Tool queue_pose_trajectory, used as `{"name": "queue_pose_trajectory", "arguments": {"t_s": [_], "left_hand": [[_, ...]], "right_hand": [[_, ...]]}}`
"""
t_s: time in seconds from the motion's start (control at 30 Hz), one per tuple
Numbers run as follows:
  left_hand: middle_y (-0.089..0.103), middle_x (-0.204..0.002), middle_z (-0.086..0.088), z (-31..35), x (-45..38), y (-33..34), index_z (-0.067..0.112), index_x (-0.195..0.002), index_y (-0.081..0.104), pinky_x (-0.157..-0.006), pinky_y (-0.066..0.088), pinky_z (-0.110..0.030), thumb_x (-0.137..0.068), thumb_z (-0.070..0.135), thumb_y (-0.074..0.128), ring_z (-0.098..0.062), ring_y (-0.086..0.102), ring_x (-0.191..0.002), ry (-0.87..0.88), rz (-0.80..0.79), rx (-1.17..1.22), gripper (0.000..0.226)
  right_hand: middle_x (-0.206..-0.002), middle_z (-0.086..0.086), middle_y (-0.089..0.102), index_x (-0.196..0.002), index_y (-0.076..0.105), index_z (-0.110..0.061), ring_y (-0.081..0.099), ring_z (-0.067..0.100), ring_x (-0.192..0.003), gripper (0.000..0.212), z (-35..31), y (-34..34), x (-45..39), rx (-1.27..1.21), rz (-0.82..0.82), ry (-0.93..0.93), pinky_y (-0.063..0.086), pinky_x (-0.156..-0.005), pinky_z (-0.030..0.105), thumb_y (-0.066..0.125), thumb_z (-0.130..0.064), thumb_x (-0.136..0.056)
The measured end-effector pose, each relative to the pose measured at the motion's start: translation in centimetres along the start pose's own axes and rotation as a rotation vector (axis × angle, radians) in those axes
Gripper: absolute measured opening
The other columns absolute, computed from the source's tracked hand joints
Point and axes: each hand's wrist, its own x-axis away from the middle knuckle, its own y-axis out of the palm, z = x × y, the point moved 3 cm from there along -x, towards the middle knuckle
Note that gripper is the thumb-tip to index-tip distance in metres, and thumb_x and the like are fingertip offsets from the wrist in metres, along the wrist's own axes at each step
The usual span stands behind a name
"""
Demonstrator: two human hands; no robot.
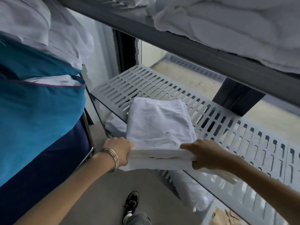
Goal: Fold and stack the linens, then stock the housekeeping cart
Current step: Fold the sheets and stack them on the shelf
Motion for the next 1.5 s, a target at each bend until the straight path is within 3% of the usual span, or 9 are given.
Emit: {"name": "queue_pose_trajectory", "arguments": {"t_s": [0.23, 0.33, 0.43, 0.57, 0.83, 1.03, 1.2, 1.4, 1.5], "left_hand": [[0.061, -0.114, -0.005, -4.4, -12.0, -8.0, 0.022, -0.114, 0.059, -0.099, 0.036, -0.041, -0.083, 0.013, 0.054, -0.026, 0.056, -0.112, -0.103, 0.313, 0.015, 0.032], [0.054, -0.128, -0.012, -5.7, -19.6, -10.3, 0.012, -0.129, 0.045, -0.115, 0.005, -0.055, -0.090, 0.005, 0.046, -0.027, 0.035, -0.133, -0.164, 0.657, 0.026, 0.040], [-0.006, -0.158, -0.011, -5.8, -24.9, -6.5, 0.011, -0.149, -0.008, -0.110, -0.011, -0.060, -0.099, 0.029, 0.039, -0.032, -0.012, -0.144, -0.180, 0.661, -0.046, 0.071], [-0.024, -0.155, 0.001, -3.0, -26.4, 5.7, 0.026, -0.150, -0.013, -0.113, -0.010, -0.058, -0.098, 0.052, 0.017, -0.029, -0.027, -0.140, -0.015, 0.220, 0.127, 0.065], [-0.014, -0.158, 0.000, -3.1, -28.1, 7.1, 0.028, -0.150, -0.005, -0.112, -0.012, -0.052, -0.100, 0.045, 0.014, -0.025, -0.020, -0.143, 0.115, 0.262, 0.032, 0.056], [-0.019, -0.157, -0.004, -4.4, -31.6, 7.7, 0.045, -0.144, -0.012, -0.113, -0.013, -0.047, -0.067, 0.064, -0.021, -0.020, -0.021, -0.143, 0.144, 0.230, 0.110, 0.080], [-0.014, -0.158, -0.002, -4.1, -34.0, 6.7, 0.047, -0.145, -0.006, -0.107, -0.020, -0.051, -0.093, 0.062, 0.009, -0.027, -0.020, -0.143, 0.106, 0.292, 0.066, 0.056], [-0.008, -0.157, 0.011, -2.1, -34.4, 6.8, 0.044, -0.147, 0.000, -0.097, -0.027, -0.055, -0.064, 0.062, -0.021, -0.028, -0.011, -0.145, 0.284, 0.379, 0.038, 0.087], [0.026, -0.154, 0.005, -2.6, -34.5, 6.5, 0.052, -0.137, 0.021, -0.105, -0.015, -0.048, -0.078, 0.071, -0.014, -0.036, 0.026, -0.140, 0.229, 0.396, 0.138, 0.071]], "right_hand": [[-0.088, 0.005, 0.061, -0.113, 0.054, -0.022, 0.060, 0.025, -0.079, 0.036, 6.1, -6.9, -12.6, 0.235, 0.255, 0.212, 0.041, -0.061, 0.026, 0.061, -0.016, -0.078], [-0.111, 0.023, 0.062, -0.126, 0.051, -0.010, 0.058, 0.035, -0.107, 0.050, 10.0, -7.7, -19.4, 0.357, 0.556, 0.417, 0.045, -0.093, 0.051, 0.063, -0.001, -0.078], [-0.154, 0.027, -0.004, -0.150, -0.007, -0.016, -0.004, 0.046, -0.142, 0.077, 11.0, -3.8, -23.2, 0.172, 0.318, 0.664, 0.005, -0.105, 0.072, 0.041, -0.002, -0.093], [-0.156, 0.002, -0.021, -0.148, -0.012, -0.036, -0.017, 0.039, -0.142, 0.065, 7.9, 7.1, -23.6, -0.244, -0.160, 0.546, 0.007, -0.100, 0.078, 0.023, -0.055, -0.097], [-0.156, -0.002, -0.022, -0.148, -0.012, -0.036, -0.023, 0.033, -0.142, 0.064, 6.1, 9.9, -23.3, -0.163, 0.014, 0.479, 0.001, -0.103, 0.074, 0.008, -0.062, -0.093], [-0.154, -0.008, -0.027, -0.142, -0.019, -0.048, -0.026, 0.029, -0.141, 0.099, 5.7, 12.3, -24.9, -0.223, 0.055, 0.449, -0.009, -0.102, 0.073, -0.037, -0.079, -0.049], [-0.152, -0.011, -0.025, -0.149, -0.010, -0.033, -0.024, 0.028, -0.142, 0.094, 5.8, 11.4, -25.6, -0.186, 0.104, 0.371, -0.007, -0.107, 0.069, -0.025, -0.073, -0.065], [-0.155, -0.013, -0.023, -0.149, -0.012, -0.031, -0.025, 0.024, -0.142, 0.064, 4.7, 10.2, -30.3, -0.207, 0.141, 0.365, -0.008, -0.105, 0.069, 0.012, -0.058, -0.096], [-0.154, -0.011, -0.026, -0.147, -0.018, -0.031, -0.029, 0.025, -0.140, 0.067, 4.5, 10.6, -31.0, -0.159, 0.085, 0.359, -0.011, -0.103, 0.072, 0.002, -0.063, -0.091]]}}
